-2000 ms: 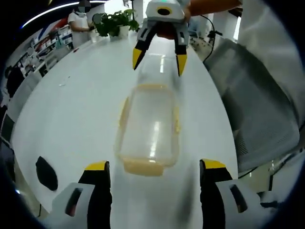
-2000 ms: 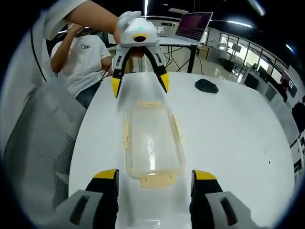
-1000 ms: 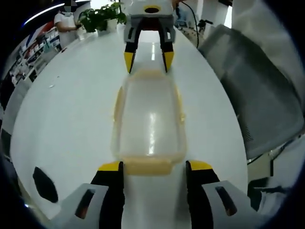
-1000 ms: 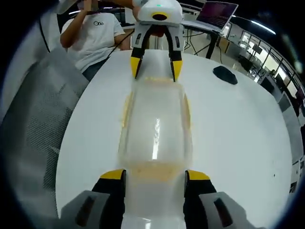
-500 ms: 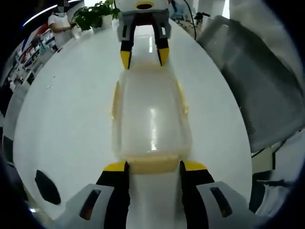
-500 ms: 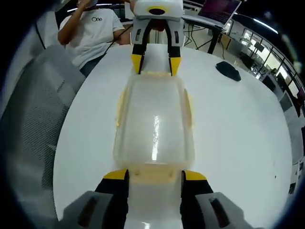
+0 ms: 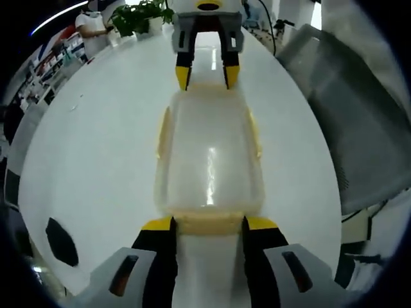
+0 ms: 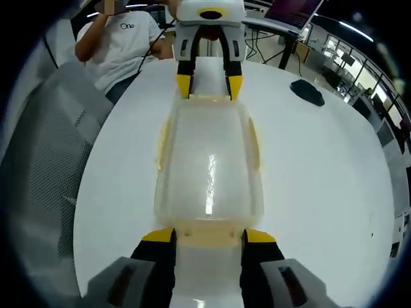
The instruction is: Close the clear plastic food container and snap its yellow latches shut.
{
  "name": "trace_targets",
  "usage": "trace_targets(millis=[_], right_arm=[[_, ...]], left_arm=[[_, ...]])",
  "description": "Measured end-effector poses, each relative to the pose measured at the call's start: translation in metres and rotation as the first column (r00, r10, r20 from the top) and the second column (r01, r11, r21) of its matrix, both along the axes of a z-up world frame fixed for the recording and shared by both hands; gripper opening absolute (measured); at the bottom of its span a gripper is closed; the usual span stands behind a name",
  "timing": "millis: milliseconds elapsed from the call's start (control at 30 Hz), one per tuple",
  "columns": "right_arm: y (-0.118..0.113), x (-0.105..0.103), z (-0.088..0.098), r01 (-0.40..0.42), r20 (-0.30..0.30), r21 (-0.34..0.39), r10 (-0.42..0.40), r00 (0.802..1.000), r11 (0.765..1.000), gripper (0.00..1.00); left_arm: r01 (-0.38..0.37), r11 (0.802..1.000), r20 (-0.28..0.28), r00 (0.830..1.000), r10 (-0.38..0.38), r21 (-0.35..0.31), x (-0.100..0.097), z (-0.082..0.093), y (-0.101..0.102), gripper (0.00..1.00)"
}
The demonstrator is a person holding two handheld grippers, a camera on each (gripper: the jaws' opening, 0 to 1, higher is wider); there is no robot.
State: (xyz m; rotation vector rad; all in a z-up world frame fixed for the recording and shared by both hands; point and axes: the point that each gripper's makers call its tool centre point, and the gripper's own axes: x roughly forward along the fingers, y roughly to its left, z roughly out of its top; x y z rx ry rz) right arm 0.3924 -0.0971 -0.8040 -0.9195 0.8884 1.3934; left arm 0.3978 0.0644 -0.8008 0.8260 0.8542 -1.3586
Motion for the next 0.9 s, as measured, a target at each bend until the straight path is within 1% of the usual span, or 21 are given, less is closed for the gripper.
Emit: trace_targets(millis=[133, 200, 267, 300, 367, 433, 500, 533, 600, 700, 767, 833, 867, 900], right_arm=[[0.0, 0.0, 0.0, 0.001, 0.0, -0.012, -0.001, 1.0, 1.0, 0.38], [-0.001, 0.0, 0.0, 0.002, 0.0, -0.002, -0.002, 1.0, 1.0, 0.37], [-0.001, 0.0, 0.0, 0.01, -0.001, 0.045, -0.01, 1.0, 0.999, 0.37], [-0.001, 0.0, 0.0, 0.022, -0.003, 0.07, -0.021, 1.0, 0.997, 0.36], [-0.001, -0.003, 0.0, 0.001, 0.005, 0.058, -0.001, 1.0, 0.998, 0.36], [0.002, -0.003, 0.0, 0.001, 0.006, 0.049, -0.001, 1.0, 0.999, 0.36], [0.002, -0.002, 0.001, -0.005, 0.013, 0.036, 0.005, 1.0, 0.999, 0.36], [0.002, -0.002, 0.001, -0.013, 0.021, 0.028, 0.012, 1.0, 1.0, 0.36], [0.002, -0.003, 0.006, -0.013, 0.021, 0.029, 0.013, 1.0, 0.999, 0.36], [0.005, -0.004, 0.022, -0.007, 0.013, 0.065, 0.007, 1.0, 0.998, 0.36], [0.005, -0.007, 0.03, -0.016, 0.004, 0.071, 0.016, 1.0, 0.997, 0.36], [0.004, -0.01, 0.036, -0.02, -0.007, 0.084, 0.021, 1.0, 0.996, 0.36], [0.004, -0.01, 0.037, -0.021, -0.005, 0.085, 0.021, 1.0, 0.996, 0.36], [0.003, -0.01, 0.04, -0.028, 0.006, 0.087, 0.027, 1.0, 0.996, 0.36]], left_arm=[[0.002, 1.0, 0.001, 1.0, -0.002, 0.012, 0.0, 0.0, -0.001, 0.39], [0.006, 1.0, 0.008, 1.0, -0.006, 0.031, -0.001, 0.0, -0.002, 0.38], [-0.021, 0.999, 0.0, 1.0, 0.021, 0.024, 0.0, 0.0, -0.001, 0.38], [-0.01, 1.0, 0.008, 1.0, 0.01, 0.025, -0.001, 0.0, 0.0, 0.37], [-0.016, 1.0, 0.005, 1.0, 0.016, 0.025, -0.002, 0.0, 0.0, 0.37], [0.004, 0.999, 0.023, 1.0, -0.005, 0.049, -0.003, 0.001, 0.0, 0.37], [-0.004, 0.996, 0.022, 1.0, 0.002, 0.085, -0.006, 0.001, 0.0, 0.37], [0.004, 0.996, 0.021, 1.0, -0.006, 0.086, -0.007, 0.003, -0.001, 0.37], [-0.002, 0.996, 0.025, 1.0, 0.0, 0.091, -0.006, 0.01, 0.002, 0.37], [-0.014, 0.996, 0.033, 0.999, 0.011, 0.091, -0.007, 0.018, 0.006, 0.37], [-0.025, 0.996, 0.017, 1.0, 0.024, 0.091, -0.011, 0.023, 0.007, 0.37], [-0.019, 0.995, 0.022, 1.0, 0.017, 0.096, -0.015, 0.028, 0.006, 0.37], [-0.02, 0.995, 0.023, 1.0, 0.018, 0.095, -0.015, 0.03, 0.005, 0.37], [-0.027, 0.996, 0.027, 0.999, 0.025, 0.09, -0.016, 0.036, 0.004, 0.37]])
